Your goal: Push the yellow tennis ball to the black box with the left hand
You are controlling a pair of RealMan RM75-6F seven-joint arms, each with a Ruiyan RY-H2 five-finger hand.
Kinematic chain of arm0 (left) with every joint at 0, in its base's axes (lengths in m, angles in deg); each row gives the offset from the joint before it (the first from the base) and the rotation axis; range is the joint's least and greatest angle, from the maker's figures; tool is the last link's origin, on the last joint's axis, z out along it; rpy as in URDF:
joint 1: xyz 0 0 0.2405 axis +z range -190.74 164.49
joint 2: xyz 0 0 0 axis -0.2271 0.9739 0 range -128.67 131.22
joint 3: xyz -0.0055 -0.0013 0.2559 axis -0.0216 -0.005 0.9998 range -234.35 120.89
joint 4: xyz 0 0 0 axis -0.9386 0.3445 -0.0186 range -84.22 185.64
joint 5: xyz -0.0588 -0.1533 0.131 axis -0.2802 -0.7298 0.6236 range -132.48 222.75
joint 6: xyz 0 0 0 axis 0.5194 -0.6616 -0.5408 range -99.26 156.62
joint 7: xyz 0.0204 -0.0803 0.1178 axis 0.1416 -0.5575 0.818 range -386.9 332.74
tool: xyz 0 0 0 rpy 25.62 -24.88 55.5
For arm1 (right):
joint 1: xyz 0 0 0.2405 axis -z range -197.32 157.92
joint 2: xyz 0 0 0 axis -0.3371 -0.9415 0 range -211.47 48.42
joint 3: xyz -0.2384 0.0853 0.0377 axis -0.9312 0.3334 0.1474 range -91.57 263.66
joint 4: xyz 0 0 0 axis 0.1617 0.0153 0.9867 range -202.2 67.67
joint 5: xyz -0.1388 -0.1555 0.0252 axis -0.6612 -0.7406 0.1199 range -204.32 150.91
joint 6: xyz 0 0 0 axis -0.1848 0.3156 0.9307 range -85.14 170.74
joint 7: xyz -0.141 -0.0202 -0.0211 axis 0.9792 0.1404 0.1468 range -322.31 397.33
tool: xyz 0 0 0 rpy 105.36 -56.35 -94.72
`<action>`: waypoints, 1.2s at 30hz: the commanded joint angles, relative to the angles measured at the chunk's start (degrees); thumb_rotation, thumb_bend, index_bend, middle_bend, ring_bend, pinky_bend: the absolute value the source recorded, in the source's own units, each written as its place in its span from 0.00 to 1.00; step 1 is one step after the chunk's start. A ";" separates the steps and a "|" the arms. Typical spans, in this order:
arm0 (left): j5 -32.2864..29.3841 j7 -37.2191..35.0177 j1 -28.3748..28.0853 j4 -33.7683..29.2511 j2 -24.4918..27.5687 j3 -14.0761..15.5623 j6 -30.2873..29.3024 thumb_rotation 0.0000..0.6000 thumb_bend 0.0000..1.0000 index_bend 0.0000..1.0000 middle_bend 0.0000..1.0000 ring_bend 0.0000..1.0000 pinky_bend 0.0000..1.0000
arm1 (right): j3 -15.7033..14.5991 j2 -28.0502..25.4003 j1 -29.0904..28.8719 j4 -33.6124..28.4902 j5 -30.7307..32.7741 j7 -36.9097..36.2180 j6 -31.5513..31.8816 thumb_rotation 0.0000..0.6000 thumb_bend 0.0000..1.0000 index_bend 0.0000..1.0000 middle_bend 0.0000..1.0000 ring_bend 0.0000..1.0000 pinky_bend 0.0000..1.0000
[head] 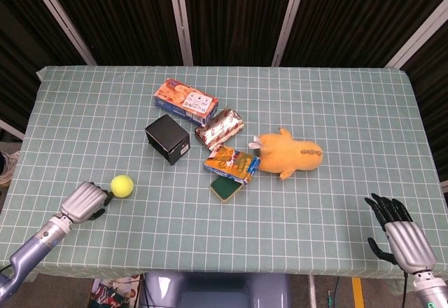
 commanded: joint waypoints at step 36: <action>-2.87 -9.92 -13.25 4.46 -4.51 -2.20 11.30 1.00 0.27 0.53 0.58 0.59 0.61 | 1.15 -0.32 1.85 -1.44 1.86 3.64 3.01 1.00 0.43 0.00 0.00 0.00 0.00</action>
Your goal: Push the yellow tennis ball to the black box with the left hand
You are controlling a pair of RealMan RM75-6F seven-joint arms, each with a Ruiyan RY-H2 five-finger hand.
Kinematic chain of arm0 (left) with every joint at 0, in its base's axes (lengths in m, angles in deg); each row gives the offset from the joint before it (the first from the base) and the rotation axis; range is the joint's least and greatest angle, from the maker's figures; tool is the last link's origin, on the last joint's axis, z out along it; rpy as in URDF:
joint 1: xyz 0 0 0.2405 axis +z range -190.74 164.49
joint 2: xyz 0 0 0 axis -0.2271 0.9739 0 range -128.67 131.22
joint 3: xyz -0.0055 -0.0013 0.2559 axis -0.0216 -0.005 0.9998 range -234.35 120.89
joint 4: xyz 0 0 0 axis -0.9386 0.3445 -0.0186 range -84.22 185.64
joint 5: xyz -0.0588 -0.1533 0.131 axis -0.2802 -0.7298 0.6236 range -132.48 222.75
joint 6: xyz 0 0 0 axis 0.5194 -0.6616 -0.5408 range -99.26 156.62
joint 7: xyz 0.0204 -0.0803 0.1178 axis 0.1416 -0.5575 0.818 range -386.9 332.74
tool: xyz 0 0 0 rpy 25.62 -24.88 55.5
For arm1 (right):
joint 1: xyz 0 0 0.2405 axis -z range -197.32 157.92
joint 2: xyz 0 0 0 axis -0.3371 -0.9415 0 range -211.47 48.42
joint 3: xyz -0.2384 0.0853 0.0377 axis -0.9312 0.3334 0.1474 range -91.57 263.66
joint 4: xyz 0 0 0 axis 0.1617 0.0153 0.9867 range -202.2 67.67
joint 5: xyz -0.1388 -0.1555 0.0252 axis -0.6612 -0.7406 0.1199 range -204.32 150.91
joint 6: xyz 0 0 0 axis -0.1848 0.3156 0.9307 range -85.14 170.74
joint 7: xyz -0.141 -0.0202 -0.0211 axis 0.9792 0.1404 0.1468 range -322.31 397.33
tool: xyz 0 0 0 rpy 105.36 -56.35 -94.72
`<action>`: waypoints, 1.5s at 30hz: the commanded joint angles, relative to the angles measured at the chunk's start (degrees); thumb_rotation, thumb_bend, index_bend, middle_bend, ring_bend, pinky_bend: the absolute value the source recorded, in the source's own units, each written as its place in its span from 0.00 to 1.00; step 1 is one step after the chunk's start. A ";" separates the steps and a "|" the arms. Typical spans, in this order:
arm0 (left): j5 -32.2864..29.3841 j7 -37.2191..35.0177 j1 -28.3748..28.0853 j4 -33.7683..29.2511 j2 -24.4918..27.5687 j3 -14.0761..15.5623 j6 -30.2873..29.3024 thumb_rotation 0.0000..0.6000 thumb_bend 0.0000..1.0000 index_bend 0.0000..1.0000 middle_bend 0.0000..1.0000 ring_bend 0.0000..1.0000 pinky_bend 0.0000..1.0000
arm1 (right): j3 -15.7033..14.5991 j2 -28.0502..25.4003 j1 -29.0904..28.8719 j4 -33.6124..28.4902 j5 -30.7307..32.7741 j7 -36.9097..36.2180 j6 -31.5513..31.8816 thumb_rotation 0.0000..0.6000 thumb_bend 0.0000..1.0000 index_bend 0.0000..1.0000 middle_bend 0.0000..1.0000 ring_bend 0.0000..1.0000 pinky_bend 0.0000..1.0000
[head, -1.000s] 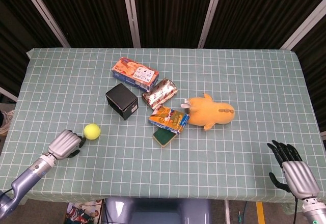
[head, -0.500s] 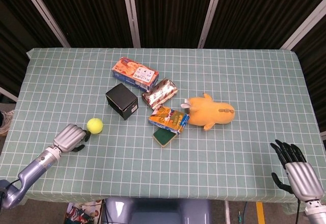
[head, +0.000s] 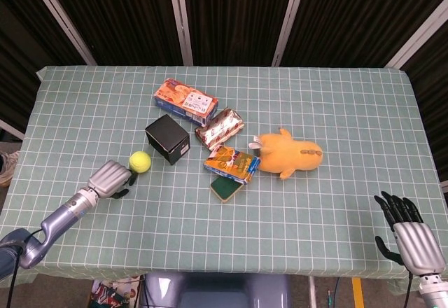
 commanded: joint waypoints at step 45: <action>-2.77 -2.16 -11.01 3.74 -3.68 -1.24 5.88 1.00 0.27 0.41 0.21 0.11 0.20 | 1.48 -0.69 0.54 -0.05 1.95 -0.57 0.55 1.00 0.43 0.00 0.00 0.00 0.00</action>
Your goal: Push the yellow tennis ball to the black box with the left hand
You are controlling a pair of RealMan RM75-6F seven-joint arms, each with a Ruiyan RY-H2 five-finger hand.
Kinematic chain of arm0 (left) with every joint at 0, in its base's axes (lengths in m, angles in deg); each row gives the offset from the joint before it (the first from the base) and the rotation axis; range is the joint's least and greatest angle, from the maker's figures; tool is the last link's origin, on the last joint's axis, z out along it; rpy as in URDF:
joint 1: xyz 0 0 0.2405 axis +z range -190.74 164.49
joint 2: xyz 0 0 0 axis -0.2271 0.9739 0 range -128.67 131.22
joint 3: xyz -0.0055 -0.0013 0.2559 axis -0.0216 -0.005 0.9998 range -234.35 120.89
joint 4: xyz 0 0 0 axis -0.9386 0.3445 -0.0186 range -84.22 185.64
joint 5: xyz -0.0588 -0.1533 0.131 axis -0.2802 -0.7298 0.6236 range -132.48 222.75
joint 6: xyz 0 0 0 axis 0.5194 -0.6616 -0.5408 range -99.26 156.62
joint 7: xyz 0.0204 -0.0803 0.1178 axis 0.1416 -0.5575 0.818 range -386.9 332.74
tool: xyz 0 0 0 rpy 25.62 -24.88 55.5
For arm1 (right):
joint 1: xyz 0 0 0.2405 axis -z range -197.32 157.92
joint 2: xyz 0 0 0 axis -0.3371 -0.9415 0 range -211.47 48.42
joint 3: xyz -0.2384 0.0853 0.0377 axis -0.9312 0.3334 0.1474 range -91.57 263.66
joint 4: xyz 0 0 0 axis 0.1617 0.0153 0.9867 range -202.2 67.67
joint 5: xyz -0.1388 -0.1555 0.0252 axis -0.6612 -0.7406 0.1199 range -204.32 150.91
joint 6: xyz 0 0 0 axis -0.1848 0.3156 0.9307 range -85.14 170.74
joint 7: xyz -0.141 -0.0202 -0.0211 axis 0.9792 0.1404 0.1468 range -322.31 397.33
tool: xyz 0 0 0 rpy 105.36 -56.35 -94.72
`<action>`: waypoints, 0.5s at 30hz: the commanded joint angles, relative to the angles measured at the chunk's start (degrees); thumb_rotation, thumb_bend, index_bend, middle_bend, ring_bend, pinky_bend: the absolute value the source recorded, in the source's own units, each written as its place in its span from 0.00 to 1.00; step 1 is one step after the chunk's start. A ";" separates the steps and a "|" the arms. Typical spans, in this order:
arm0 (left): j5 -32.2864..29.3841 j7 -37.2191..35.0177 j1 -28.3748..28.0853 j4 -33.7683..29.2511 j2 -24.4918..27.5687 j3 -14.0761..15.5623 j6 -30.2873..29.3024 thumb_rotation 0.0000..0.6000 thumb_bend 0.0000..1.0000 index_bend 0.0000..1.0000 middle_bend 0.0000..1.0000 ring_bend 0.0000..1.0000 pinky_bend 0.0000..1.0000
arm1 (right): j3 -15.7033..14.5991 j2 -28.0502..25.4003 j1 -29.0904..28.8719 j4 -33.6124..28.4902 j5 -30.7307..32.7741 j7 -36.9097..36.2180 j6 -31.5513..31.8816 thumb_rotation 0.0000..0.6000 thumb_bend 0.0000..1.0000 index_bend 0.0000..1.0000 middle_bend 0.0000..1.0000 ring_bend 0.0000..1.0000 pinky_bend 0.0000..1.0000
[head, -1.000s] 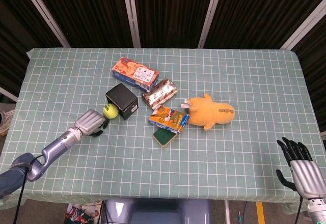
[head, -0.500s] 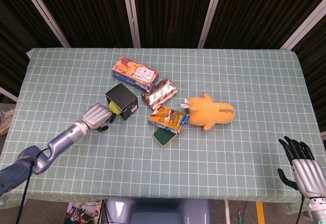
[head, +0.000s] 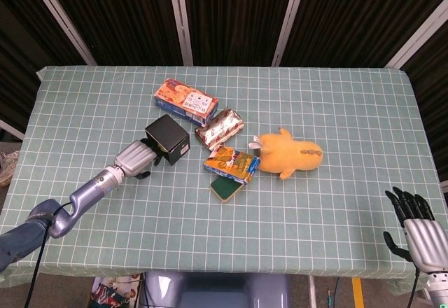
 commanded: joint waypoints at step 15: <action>-0.46 2.24 1.59 -1.49 1.24 0.78 -3.46 1.00 0.27 0.37 0.01 0.00 0.03 | -0.17 -0.32 0.22 -0.84 -0.02 1.01 -0.09 1.00 0.43 0.00 0.00 0.00 0.00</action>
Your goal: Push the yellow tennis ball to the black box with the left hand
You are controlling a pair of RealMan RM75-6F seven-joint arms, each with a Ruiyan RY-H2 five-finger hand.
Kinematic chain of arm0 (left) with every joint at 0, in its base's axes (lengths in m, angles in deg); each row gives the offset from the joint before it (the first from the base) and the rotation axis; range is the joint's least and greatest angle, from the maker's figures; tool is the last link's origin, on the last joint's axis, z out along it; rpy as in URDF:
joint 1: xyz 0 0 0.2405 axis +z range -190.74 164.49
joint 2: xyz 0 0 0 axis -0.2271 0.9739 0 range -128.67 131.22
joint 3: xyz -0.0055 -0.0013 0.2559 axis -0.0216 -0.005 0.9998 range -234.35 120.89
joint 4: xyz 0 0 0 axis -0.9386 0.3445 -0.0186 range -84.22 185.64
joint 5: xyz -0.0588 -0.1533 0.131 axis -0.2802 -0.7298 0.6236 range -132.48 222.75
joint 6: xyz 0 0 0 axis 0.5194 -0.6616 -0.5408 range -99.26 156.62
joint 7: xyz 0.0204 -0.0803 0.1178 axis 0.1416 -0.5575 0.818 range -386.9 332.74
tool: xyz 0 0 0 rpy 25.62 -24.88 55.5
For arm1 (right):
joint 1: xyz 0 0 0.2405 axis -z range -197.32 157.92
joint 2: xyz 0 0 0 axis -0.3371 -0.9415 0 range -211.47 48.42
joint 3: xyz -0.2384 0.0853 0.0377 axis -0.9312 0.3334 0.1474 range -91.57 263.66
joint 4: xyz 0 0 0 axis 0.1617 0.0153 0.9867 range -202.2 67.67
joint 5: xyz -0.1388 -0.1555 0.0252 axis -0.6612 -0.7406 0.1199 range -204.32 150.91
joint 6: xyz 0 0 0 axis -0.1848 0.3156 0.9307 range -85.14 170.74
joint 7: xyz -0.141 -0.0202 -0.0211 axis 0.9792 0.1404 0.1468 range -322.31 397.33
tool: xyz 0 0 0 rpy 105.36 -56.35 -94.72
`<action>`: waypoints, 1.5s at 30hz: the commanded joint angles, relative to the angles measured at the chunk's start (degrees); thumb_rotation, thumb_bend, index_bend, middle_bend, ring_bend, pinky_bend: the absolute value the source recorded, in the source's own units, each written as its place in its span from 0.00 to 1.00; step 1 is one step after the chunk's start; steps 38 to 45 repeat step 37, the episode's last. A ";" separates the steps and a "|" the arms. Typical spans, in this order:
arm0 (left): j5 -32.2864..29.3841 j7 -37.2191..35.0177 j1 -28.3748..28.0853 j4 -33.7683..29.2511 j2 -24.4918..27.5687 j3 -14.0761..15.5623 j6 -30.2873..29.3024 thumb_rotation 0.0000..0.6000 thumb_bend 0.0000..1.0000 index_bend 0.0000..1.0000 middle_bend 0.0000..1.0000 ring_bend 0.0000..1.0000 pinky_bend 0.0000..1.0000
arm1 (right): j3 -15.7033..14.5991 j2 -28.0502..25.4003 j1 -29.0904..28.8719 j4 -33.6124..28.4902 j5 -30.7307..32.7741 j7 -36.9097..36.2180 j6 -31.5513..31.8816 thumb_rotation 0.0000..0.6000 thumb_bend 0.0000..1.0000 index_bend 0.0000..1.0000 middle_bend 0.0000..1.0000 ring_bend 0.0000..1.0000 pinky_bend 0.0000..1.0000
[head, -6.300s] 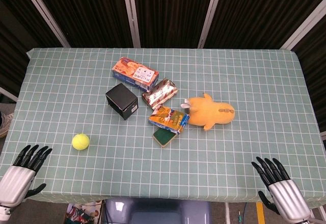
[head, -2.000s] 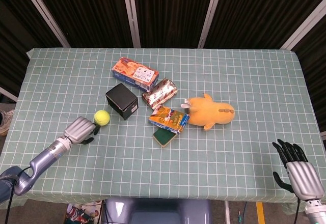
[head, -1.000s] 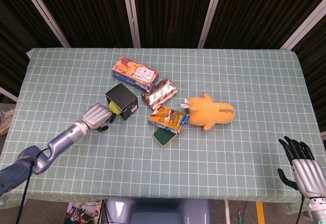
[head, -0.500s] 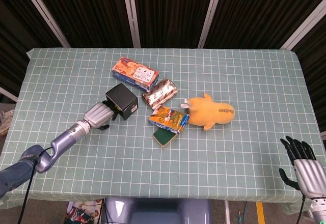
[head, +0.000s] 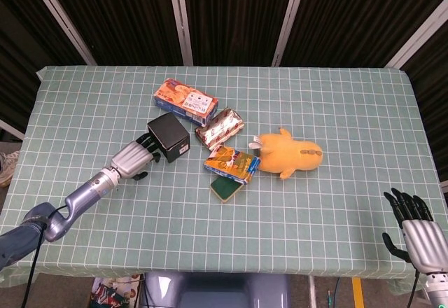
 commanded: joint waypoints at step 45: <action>1.37 17.18 39.23 -33.71 22.01 11.54 -44.94 1.00 0.10 0.00 0.00 0.00 0.00 | -0.84 0.64 1.82 2.22 -6.30 -3.48 6.00 1.00 0.43 0.00 0.00 0.00 0.00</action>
